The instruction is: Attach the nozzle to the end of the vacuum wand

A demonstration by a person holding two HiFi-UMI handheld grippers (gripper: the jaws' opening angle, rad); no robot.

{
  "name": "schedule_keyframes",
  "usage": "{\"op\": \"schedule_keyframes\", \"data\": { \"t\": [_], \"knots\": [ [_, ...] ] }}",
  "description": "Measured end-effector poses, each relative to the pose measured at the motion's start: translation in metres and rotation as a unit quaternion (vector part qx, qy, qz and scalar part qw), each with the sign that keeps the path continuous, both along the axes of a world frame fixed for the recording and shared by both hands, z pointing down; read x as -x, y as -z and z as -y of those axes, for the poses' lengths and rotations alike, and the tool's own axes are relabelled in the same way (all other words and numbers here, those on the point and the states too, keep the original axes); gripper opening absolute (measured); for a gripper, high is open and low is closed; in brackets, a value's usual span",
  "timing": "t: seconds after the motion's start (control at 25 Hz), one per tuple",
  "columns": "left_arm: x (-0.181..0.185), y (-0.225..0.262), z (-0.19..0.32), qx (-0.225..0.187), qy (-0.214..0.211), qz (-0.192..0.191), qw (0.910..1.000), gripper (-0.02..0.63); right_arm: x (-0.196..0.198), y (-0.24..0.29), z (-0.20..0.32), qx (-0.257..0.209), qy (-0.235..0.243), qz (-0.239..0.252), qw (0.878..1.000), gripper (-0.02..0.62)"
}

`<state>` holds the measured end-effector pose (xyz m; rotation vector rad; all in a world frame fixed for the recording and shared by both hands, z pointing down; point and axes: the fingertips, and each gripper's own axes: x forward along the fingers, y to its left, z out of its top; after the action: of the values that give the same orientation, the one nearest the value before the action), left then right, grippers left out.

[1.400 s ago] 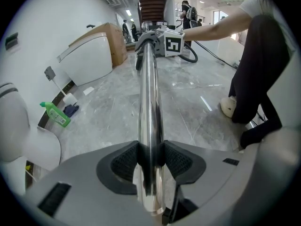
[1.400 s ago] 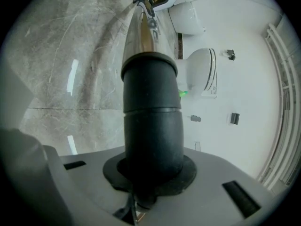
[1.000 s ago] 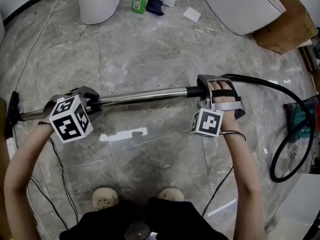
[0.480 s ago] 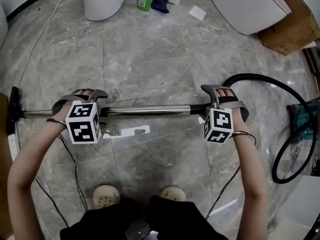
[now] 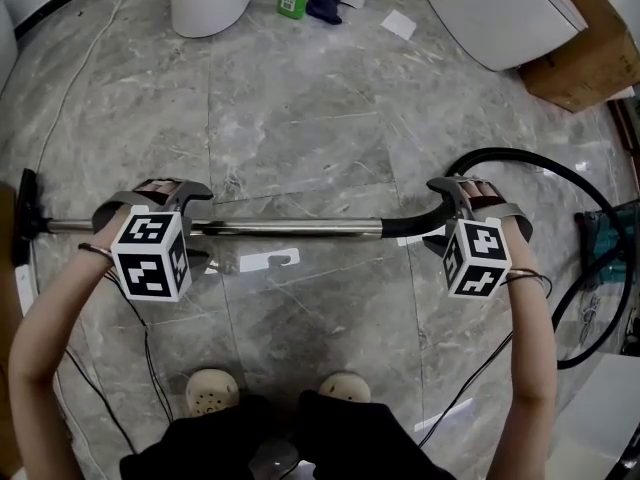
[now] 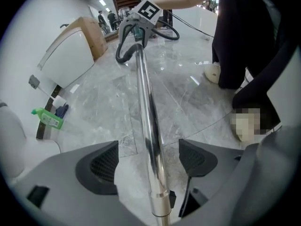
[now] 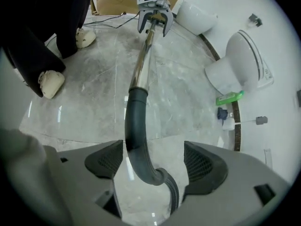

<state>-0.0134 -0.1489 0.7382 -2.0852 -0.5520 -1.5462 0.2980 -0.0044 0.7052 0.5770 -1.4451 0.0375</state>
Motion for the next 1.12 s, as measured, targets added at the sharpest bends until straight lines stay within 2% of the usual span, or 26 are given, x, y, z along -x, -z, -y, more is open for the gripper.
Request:
{"op": "schedule_keyframes", "data": {
  "t": [0.12, 0.28, 0.36, 0.44, 0.48, 0.52, 0.56, 0.64, 0.72, 0.8, 0.84, 0.88, 0.92, 0.96, 1.04, 1.12],
  "knots": [
    [-0.016, 0.034, -0.006, 0.03, 0.024, -0.056, 0.9977, 0.385, 0.02, 0.047, 0.009, -0.06, -0.009, 0.067, 0.996, 0.383],
    [-0.044, 0.078, -0.012, 0.083, 0.085, -0.138, 0.9832, 0.383, 0.059, 0.108, 0.03, -0.153, -0.018, 0.183, 0.971, 0.382],
    [-0.057, 0.097, -0.016, 0.107, 0.104, -0.175, 0.9733, 0.382, 0.077, 0.125, 0.042, -0.19, -0.023, 0.233, 0.953, 0.382],
    [-0.067, 0.113, -0.018, 0.12, 0.128, -0.224, 0.9588, 0.379, 0.094, 0.142, 0.053, -0.238, -0.046, 0.301, 0.922, 0.382],
    [-0.071, 0.12, -0.017, 0.121, 0.145, -0.251, 0.9492, 0.368, 0.101, 0.151, 0.057, -0.268, -0.069, 0.34, 0.899, 0.382],
    [-0.073, 0.125, -0.015, 0.123, 0.166, -0.279, 0.9377, 0.345, 0.105, 0.16, 0.061, -0.302, -0.098, 0.38, 0.868, 0.382],
    [-0.075, 0.129, -0.013, 0.127, 0.191, -0.305, 0.9242, 0.309, 0.107, 0.168, 0.065, -0.339, -0.132, 0.419, 0.832, 0.382],
    [-0.076, 0.134, -0.009, 0.149, 0.243, -0.35, 0.8923, 0.242, 0.105, 0.175, 0.07, -0.407, -0.204, 0.479, 0.751, 0.38],
    [-0.077, 0.137, -0.007, 0.177, 0.296, -0.386, 0.8557, 0.221, 0.1, 0.165, 0.07, -0.45, -0.272, 0.509, 0.681, 0.38],
    [-0.075, 0.137, -0.005, 0.195, 0.349, -0.42, 0.8146, 0.188, 0.103, 0.147, 0.065, -0.465, -0.331, 0.53, 0.627, 0.376],
    [-0.073, 0.136, -0.005, 0.196, 0.371, -0.436, 0.7958, 0.16, 0.108, 0.138, 0.061, -0.469, -0.351, 0.534, 0.61, 0.363],
    [-0.072, 0.135, -0.005, 0.188, 0.388, -0.451, 0.7816, 0.122, 0.115, 0.13, 0.058, -0.474, -0.363, 0.533, 0.599, 0.303],
    [-0.07, 0.134, -0.006, 0.172, 0.398, -0.464, 0.7724, 0.085, 0.125, 0.123, 0.055, -0.478, -0.369, 0.529, 0.596, 0.179],
    [-0.069, 0.133, -0.008, 0.154, 0.403, -0.475, 0.7667, 0.048, 0.136, 0.116, 0.054, -0.478, -0.368, 0.526, 0.6, 0.105],
    [-0.066, 0.125, -0.017, 0.138, 0.411, -0.484, 0.7597, 0.011, 0.164, 0.105, 0.055, -0.47, -0.361, 0.523, 0.613, 0.055],
    [-0.064, 0.112, -0.032, 0.159, 0.425, -0.479, 0.752, 0.009, 0.189, 0.096, 0.055, -0.456, -0.355, 0.531, 0.62, 0.029]
  ]
}}
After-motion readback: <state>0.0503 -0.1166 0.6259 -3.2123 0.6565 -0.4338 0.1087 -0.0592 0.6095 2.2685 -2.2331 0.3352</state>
